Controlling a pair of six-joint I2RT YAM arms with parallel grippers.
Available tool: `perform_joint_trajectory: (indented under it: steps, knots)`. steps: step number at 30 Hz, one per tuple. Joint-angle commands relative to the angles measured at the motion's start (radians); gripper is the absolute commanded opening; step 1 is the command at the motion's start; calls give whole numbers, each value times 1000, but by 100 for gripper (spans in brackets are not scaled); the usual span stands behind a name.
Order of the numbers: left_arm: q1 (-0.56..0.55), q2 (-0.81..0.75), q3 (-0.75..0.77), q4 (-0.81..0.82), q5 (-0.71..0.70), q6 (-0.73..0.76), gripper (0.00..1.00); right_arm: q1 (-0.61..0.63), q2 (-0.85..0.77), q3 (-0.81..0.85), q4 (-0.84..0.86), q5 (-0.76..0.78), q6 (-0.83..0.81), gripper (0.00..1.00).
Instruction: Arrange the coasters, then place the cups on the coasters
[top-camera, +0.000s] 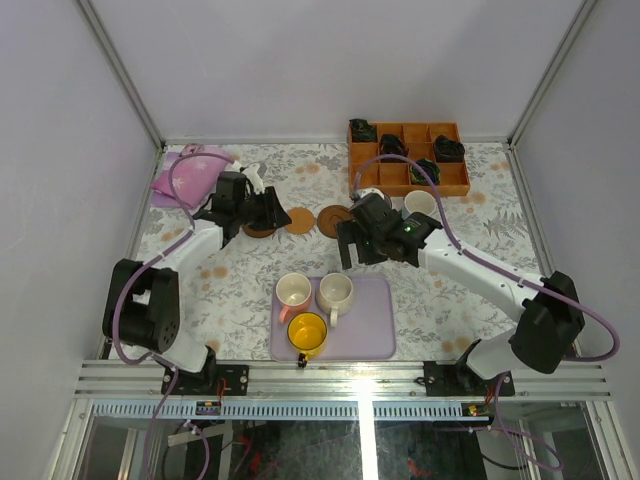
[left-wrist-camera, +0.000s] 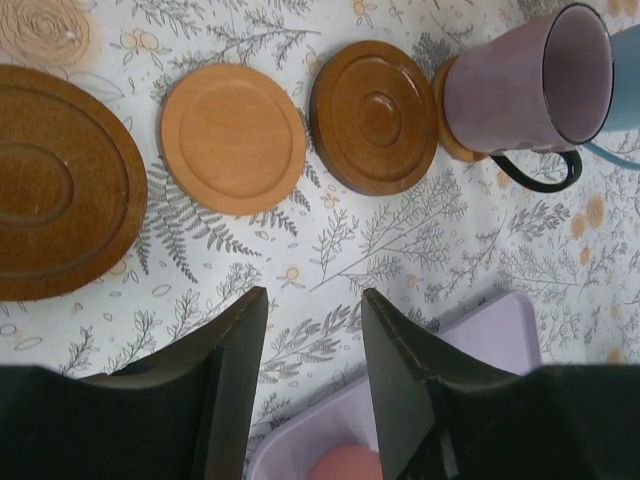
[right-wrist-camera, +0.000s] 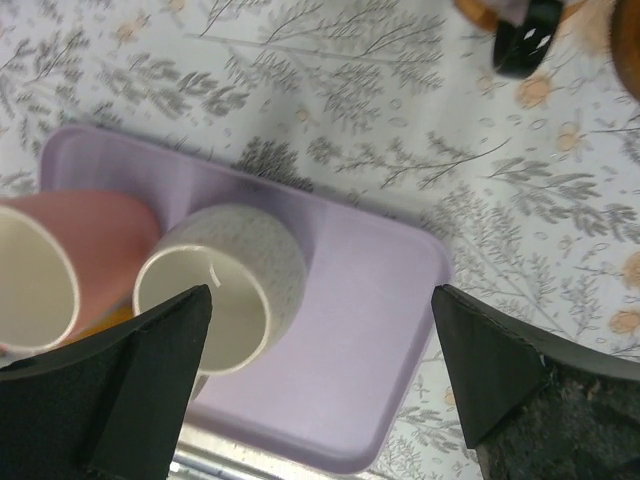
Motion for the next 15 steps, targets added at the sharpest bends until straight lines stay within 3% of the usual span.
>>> perform_joint_trajectory:
  steps: [1,15]
  knots:
    - [-14,-61,-50,29,-17,-2,43,42,-53,-13,-12,-76,28,100]
    - [-52,-153,-90,0,-50,-30,43,246,-63,-103,12,-128,132,100]
